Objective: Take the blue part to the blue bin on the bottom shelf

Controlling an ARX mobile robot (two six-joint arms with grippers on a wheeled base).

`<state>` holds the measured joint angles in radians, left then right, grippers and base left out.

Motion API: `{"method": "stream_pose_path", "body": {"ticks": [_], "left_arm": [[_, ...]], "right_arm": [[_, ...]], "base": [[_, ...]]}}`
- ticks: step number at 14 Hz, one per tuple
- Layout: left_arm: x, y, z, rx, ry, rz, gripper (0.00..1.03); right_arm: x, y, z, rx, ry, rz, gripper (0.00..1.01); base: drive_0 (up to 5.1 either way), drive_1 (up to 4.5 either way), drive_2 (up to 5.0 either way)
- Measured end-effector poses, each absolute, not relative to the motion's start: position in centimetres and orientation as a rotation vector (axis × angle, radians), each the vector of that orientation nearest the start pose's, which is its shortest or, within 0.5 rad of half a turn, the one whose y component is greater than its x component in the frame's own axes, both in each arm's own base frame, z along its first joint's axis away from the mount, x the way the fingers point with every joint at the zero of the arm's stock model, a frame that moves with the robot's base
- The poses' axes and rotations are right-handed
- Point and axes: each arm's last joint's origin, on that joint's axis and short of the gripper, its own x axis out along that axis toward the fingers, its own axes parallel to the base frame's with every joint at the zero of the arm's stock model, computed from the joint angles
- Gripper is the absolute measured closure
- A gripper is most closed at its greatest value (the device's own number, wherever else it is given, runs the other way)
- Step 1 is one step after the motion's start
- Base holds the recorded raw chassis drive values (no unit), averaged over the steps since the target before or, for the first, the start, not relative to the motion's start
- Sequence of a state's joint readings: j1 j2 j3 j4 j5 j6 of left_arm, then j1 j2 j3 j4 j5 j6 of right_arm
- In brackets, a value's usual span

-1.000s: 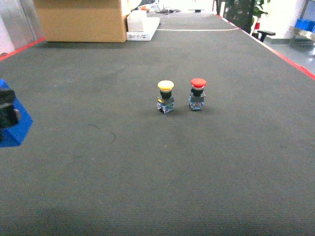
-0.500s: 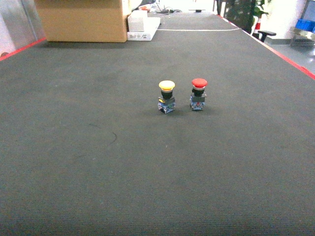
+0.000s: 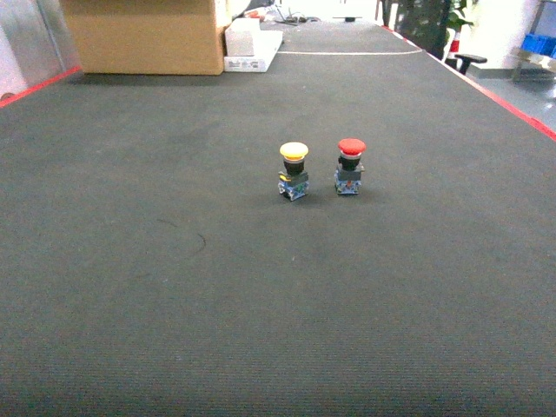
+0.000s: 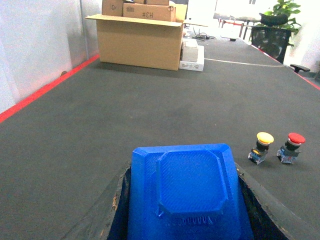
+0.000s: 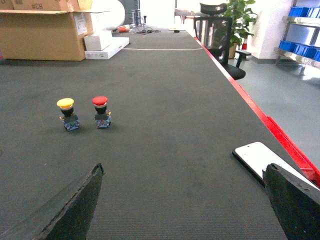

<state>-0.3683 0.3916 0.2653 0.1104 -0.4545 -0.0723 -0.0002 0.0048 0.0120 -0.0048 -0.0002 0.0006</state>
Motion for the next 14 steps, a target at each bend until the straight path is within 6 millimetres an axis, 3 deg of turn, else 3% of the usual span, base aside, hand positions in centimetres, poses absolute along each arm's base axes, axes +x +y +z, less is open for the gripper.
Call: {"method": "stream_pose_path", "body": {"ticks": [14], "left_arm": [[11.65,-3.14,23.14,-0.067,0.009,0.085,0.59]], "right_arm": [[9.73,0.00,16.66,0.000,-0.001,0.000,0.03]], "base": [[0.0,0.00,0.0]]}}
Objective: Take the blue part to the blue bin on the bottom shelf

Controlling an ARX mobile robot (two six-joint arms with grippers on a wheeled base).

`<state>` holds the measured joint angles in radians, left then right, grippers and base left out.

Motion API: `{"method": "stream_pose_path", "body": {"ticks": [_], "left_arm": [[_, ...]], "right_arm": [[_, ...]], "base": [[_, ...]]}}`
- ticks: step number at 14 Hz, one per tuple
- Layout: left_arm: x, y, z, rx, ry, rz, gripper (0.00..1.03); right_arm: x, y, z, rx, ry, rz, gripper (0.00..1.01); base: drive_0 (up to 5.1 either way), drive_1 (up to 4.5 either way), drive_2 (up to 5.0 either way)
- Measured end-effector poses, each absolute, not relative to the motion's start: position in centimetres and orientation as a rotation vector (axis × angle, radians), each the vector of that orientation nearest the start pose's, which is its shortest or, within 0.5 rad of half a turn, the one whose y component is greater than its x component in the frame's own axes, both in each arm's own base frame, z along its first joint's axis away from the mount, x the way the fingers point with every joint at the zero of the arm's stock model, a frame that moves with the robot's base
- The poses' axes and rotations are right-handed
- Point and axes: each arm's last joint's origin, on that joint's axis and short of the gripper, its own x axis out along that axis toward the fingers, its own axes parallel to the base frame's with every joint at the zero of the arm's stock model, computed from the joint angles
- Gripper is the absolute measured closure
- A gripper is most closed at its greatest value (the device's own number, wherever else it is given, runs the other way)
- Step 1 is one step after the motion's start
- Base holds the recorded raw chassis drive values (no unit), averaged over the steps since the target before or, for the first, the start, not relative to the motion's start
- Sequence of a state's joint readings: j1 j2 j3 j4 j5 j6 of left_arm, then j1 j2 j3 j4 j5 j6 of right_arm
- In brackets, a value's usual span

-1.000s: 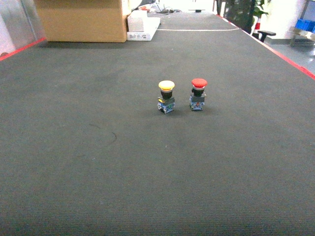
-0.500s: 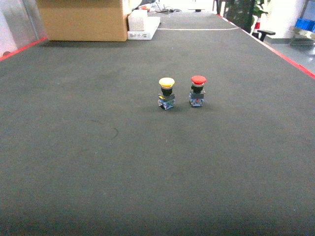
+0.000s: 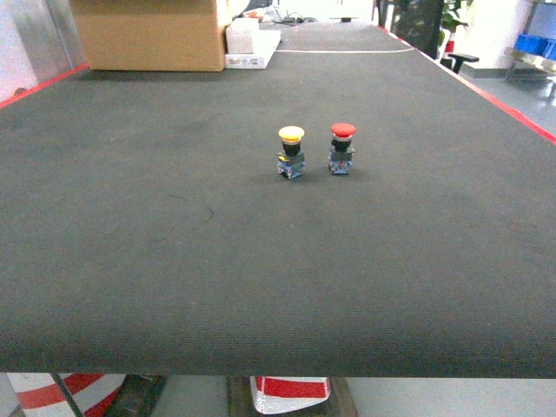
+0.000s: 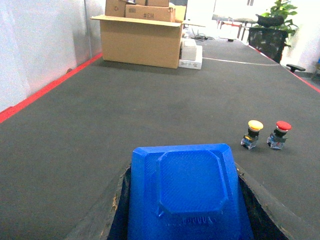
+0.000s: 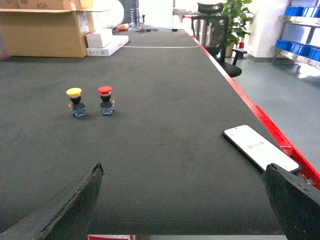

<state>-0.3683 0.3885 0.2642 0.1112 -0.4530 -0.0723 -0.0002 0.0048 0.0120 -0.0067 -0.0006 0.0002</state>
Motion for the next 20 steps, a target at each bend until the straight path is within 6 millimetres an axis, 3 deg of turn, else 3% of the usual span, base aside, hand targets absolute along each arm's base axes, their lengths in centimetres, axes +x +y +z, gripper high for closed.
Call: {"method": "stream_pose_path", "body": {"ticks": [20], "left_arm": [[11.68,-3.13,23.12,-0.066,0.011,0.086,0.59]], "right_arm": [[9.73,0.00,16.67,0.000,-0.002,0.000,0.03]], "base": [[0.0,0.00,0.0]]}}
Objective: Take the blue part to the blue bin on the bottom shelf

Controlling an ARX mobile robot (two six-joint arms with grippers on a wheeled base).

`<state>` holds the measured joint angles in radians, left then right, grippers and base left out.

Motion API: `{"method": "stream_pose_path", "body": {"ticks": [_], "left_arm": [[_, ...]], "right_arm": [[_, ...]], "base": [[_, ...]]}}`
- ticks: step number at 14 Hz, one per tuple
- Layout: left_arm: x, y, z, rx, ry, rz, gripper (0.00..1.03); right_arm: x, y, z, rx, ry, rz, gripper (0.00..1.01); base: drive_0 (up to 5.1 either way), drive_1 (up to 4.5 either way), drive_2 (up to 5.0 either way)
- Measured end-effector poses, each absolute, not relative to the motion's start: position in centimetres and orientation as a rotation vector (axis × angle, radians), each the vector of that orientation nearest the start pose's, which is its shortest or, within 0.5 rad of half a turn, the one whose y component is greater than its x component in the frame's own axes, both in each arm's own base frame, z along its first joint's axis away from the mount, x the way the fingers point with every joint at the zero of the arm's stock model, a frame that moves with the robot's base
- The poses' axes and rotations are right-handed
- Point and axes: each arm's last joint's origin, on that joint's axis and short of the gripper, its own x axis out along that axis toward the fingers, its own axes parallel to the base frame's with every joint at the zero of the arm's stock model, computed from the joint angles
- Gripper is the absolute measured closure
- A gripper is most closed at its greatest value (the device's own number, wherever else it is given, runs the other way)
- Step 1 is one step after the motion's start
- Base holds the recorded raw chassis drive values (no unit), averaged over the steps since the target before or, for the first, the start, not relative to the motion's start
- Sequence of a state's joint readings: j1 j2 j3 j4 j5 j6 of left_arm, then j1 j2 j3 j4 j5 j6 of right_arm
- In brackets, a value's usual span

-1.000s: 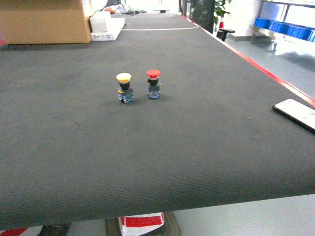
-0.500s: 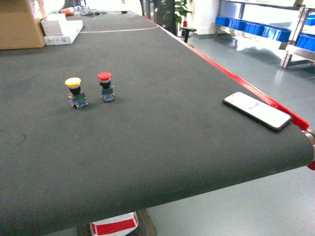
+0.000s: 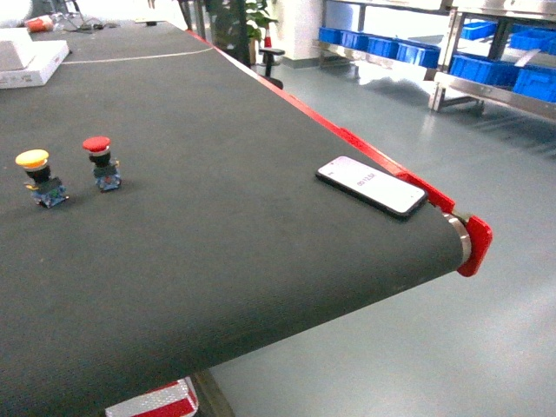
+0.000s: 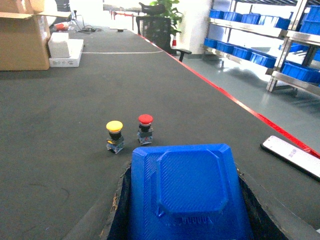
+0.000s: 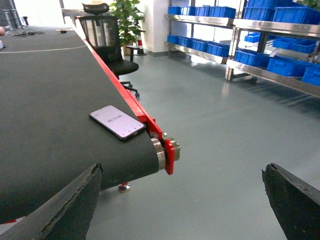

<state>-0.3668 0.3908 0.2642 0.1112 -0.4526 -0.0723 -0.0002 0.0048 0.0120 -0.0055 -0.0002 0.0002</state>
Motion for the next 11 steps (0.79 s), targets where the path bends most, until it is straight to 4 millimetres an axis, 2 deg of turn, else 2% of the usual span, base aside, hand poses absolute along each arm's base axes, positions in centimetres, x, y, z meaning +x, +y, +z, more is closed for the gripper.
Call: {"method": "stream_pose_path", "body": {"ticks": [11], "left_arm": [[11.68,-3.13,23.13,-0.066,0.010,0.086,0.59]], "right_arm": [[9.73,0.00,16.67,0.000,-0.002,0.000,0.03]], "base": [[0.0,0.00,0.0]]}}
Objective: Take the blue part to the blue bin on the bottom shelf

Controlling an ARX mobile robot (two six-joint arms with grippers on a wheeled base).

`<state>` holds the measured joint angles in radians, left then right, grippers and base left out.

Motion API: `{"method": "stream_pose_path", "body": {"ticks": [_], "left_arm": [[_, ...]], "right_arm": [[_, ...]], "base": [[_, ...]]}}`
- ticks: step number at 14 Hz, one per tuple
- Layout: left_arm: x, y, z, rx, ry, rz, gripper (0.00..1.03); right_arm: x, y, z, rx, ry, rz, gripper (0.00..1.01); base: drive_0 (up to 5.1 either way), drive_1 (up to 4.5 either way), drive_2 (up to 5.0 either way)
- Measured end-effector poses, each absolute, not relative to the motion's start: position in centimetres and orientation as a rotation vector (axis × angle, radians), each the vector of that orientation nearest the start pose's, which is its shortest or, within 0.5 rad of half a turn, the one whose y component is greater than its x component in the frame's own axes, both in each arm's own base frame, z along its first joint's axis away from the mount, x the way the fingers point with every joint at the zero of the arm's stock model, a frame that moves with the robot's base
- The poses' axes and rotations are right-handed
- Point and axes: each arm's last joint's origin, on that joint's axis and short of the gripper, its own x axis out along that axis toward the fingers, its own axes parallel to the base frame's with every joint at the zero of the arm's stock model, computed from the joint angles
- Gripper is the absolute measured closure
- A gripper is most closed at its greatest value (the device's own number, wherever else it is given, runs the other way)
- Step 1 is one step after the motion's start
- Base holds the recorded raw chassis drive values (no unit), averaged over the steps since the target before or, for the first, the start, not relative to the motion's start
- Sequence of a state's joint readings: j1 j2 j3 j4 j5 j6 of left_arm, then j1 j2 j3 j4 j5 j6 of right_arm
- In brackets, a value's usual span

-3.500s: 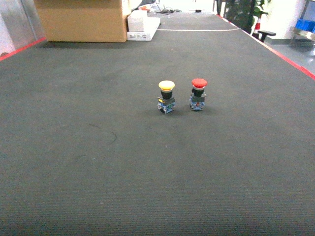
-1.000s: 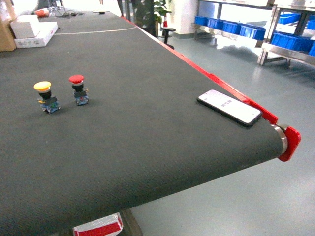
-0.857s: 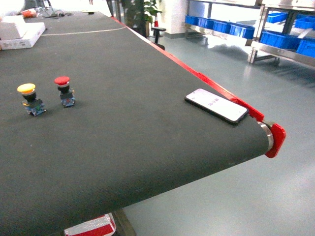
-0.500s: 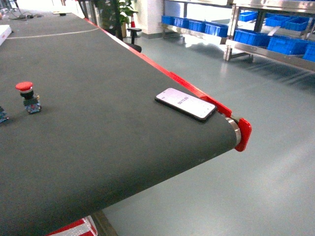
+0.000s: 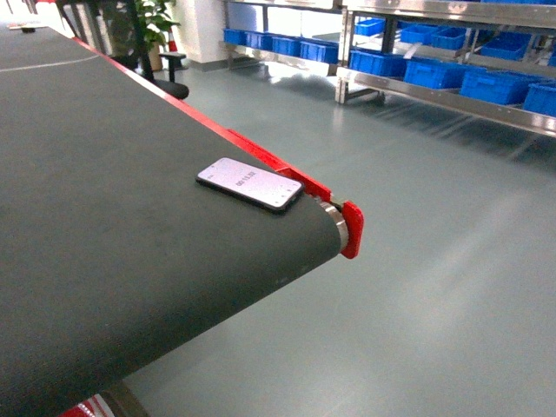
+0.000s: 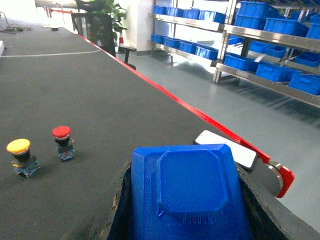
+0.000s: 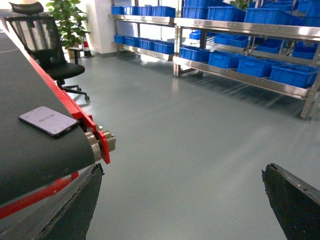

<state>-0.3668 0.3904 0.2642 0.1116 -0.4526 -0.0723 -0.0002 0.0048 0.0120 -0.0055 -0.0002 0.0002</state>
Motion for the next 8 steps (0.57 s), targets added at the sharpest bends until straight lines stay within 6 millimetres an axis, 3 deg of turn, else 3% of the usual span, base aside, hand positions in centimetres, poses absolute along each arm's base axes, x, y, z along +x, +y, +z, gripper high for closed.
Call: {"method": "stream_pose_path", "body": {"ticks": [4,8], "left_arm": [[11.68,-3.13,23.12,-0.066,0.011,0.086,0.60],[11.68,-3.13,23.12,-0.066,0.011,0.086,0.60]], "right_arm": [[9.73,0.00,16.67,0.000,-0.002,0.000,0.03],[9.73,0.00,16.67,0.000,-0.002,0.000,0.03]], "base": [[0.0,0.00,0.0],[-1.6,-1.58,-1.6]]}}
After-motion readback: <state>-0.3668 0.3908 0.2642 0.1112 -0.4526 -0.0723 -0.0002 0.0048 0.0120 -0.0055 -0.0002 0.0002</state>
